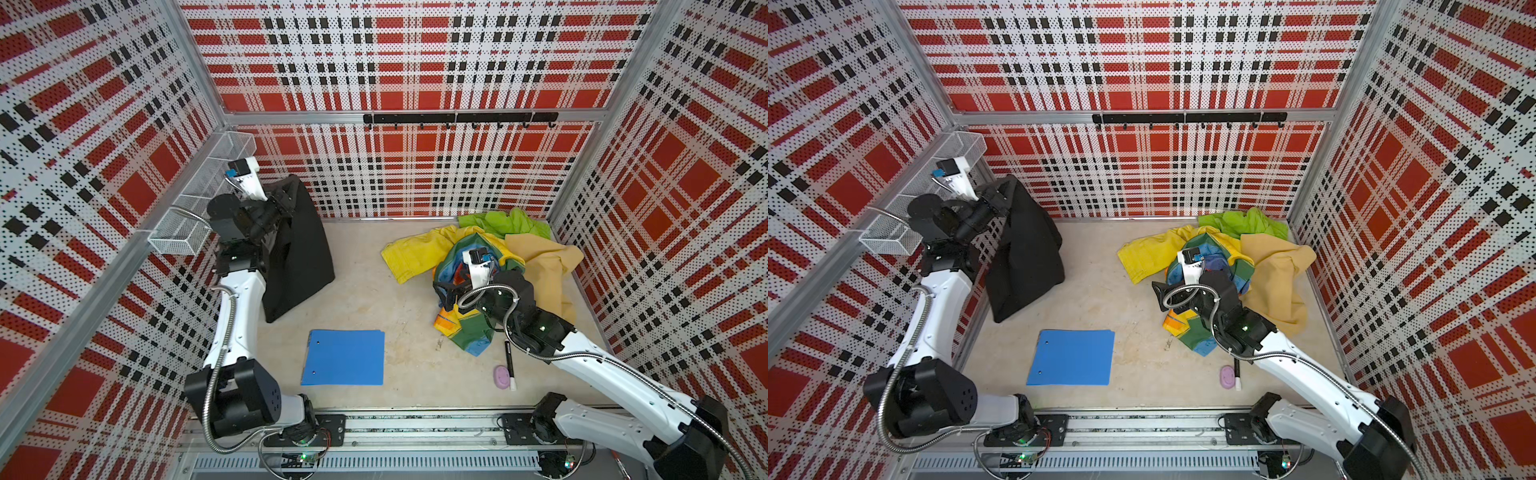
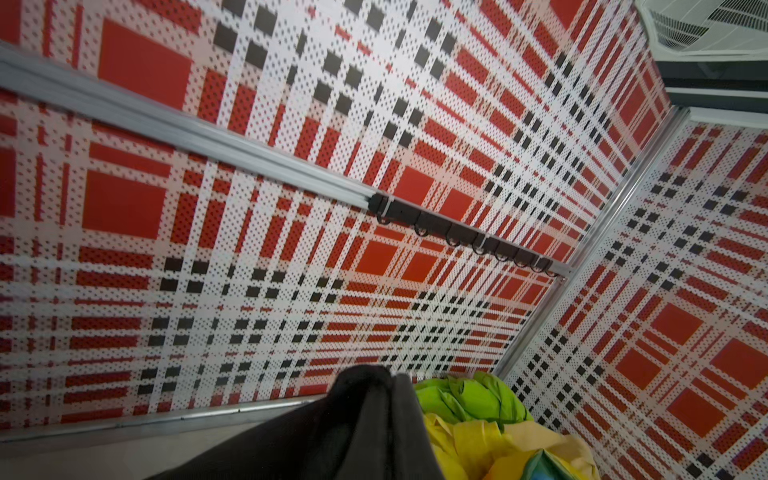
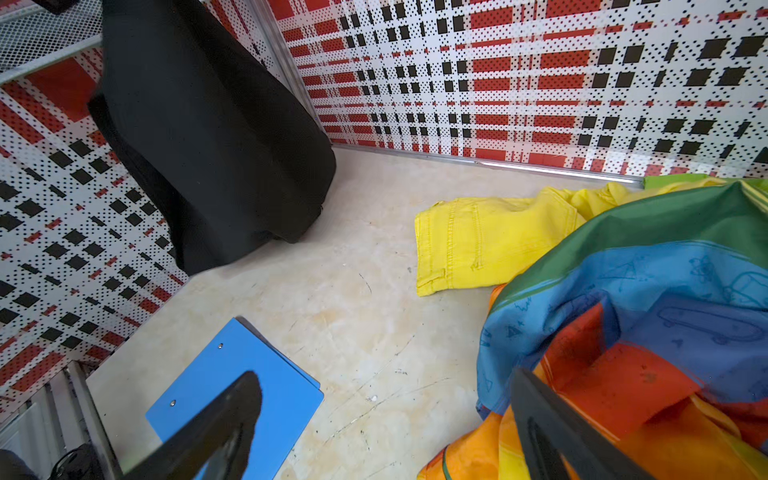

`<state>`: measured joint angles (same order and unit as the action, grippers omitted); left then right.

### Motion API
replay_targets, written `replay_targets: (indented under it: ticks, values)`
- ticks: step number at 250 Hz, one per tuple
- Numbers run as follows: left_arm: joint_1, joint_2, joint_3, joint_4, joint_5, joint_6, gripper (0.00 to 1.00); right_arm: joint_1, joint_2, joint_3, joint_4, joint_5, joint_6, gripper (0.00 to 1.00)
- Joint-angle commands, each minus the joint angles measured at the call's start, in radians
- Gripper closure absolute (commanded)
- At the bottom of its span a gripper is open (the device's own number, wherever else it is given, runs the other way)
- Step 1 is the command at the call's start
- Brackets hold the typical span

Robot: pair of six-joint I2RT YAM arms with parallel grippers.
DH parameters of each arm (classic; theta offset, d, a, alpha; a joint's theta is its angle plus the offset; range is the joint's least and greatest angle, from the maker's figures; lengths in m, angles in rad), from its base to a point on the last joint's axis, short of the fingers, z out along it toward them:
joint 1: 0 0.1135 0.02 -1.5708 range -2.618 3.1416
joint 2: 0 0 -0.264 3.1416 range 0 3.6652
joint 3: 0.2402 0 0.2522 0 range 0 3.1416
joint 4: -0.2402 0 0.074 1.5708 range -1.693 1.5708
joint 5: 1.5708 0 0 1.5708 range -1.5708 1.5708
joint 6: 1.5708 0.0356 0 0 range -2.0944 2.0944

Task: Pick out a specific cloth from the pile
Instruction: 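Carry the black cloth toward the robot's left side and lower it onto the table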

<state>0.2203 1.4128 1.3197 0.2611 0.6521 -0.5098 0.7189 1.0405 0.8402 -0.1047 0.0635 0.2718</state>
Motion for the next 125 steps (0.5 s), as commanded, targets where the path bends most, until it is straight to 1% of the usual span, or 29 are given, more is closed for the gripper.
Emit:
replay_targets:
  ticks: [1, 14, 37, 68, 102, 114, 125]
  values:
    - [-0.041, 0.055, -0.053, 0.025, -0.043, 0.097, 1.00, 0.004, -0.009, 0.019, 0.032, 0.026, -0.022, 0.00]
    - [-0.050, 0.076, -0.071, 0.018, -0.062, 0.109, 1.00, 0.003, -0.008, 0.022, 0.023, 0.028, -0.023, 0.00]
    - [-0.048, 0.099, -0.101, 0.018, -0.136, 0.111, 1.00, 0.003, -0.009, 0.022, 0.014, 0.032, -0.023, 0.00]
    - [-0.028, 0.114, -0.112, 0.009, -0.167, 0.101, 1.00, 0.004, -0.014, 0.010, 0.024, 0.040, -0.019, 0.00]
    - [-0.024, 0.083, -0.152, -0.007, -0.195, 0.103, 1.00, 0.003, -0.005, 0.000, 0.044, 0.036, -0.012, 0.00]
    - [-0.028, 0.056, -0.185, -0.013, -0.207, 0.087, 1.00, 0.004, 0.002, 0.000, 0.044, 0.032, -0.010, 0.00]
    - [-0.035, 0.024, -0.229, -0.013, -0.242, 0.078, 1.00, 0.003, 0.006, 0.002, 0.047, 0.030, -0.010, 0.00]
